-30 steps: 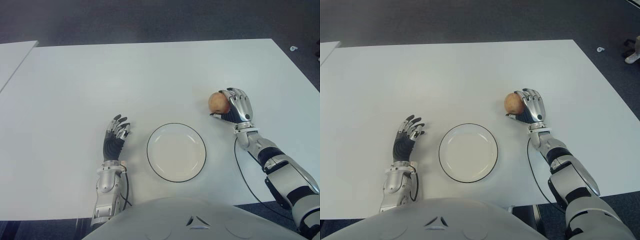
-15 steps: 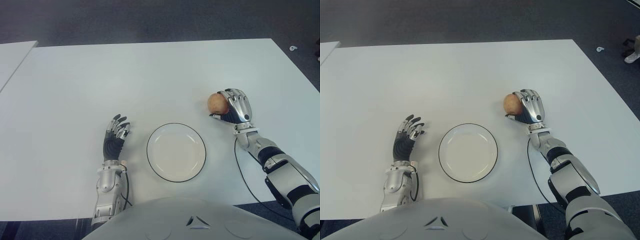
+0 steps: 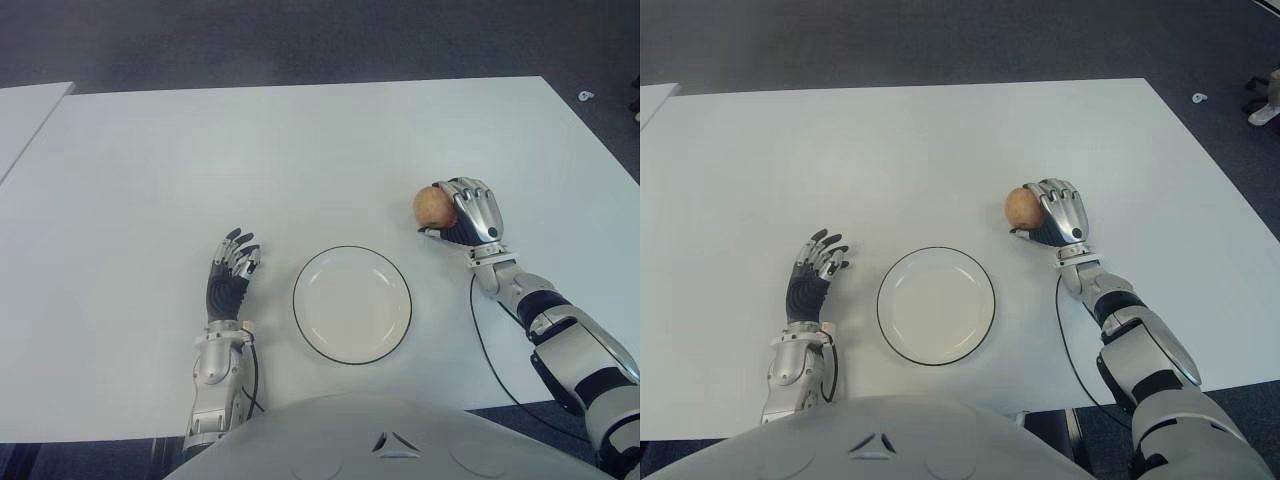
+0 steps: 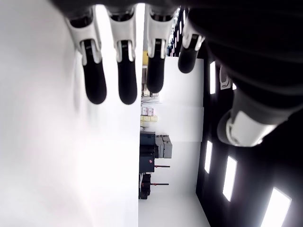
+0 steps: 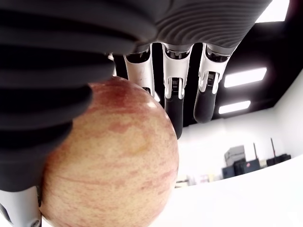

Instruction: Put the apples into the plate.

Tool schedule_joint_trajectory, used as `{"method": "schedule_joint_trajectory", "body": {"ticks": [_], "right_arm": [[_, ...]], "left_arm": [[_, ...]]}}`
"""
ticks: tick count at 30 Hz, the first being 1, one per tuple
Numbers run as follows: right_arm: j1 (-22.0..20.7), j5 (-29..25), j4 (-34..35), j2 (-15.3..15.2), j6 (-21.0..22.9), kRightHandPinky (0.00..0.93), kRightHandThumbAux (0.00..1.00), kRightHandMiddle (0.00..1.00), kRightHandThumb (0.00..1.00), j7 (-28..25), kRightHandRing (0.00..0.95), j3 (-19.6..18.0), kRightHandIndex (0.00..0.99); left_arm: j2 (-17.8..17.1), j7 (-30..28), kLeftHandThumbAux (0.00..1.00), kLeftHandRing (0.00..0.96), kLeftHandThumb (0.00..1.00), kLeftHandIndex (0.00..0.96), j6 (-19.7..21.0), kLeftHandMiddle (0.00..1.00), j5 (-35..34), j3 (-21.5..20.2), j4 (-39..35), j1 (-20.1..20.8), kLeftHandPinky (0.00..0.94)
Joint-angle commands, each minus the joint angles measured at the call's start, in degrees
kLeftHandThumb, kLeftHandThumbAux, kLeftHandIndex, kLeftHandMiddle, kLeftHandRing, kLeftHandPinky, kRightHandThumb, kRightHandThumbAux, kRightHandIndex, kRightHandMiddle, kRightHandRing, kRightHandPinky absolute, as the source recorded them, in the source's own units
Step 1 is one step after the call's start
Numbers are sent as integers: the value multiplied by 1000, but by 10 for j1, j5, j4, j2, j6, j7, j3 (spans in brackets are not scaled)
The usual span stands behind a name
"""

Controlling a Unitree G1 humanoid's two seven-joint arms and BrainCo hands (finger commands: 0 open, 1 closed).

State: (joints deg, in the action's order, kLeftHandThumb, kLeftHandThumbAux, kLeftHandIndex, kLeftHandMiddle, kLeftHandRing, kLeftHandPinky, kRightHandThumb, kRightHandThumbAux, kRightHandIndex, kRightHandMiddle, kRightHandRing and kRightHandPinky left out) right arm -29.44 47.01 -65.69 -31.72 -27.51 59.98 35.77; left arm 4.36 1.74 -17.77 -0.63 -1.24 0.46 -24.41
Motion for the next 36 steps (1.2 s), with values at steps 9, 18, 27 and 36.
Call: {"method": "schedule_joint_trajectory", "body": {"ticks": [9, 18, 27, 36], "right_arm": [[11, -4, 40, -29, -29, 829, 721, 849, 706, -47, 835, -13, 439], [60, -21, 215, -80, -36, 835, 721, 857, 706, -87, 839, -75, 439], [149, -26, 417, -95, -7, 824, 722, 858, 704, -143, 836, -149, 438], [198, 4, 559, -79, -8, 845, 721, 866, 705, -170, 847, -183, 438]], "left_arm": [[1, 1, 571, 309, 441, 161, 17, 236, -6, -1, 20, -3, 374], [-5, 0, 568, 303, 428, 162, 15, 233, 0, 1, 22, 0, 361], [-10, -4, 564, 295, 413, 159, 9, 229, -1, 0, 30, 4, 360], [-15, -5, 565, 297, 408, 161, 9, 230, -1, 2, 37, 9, 362]]}}
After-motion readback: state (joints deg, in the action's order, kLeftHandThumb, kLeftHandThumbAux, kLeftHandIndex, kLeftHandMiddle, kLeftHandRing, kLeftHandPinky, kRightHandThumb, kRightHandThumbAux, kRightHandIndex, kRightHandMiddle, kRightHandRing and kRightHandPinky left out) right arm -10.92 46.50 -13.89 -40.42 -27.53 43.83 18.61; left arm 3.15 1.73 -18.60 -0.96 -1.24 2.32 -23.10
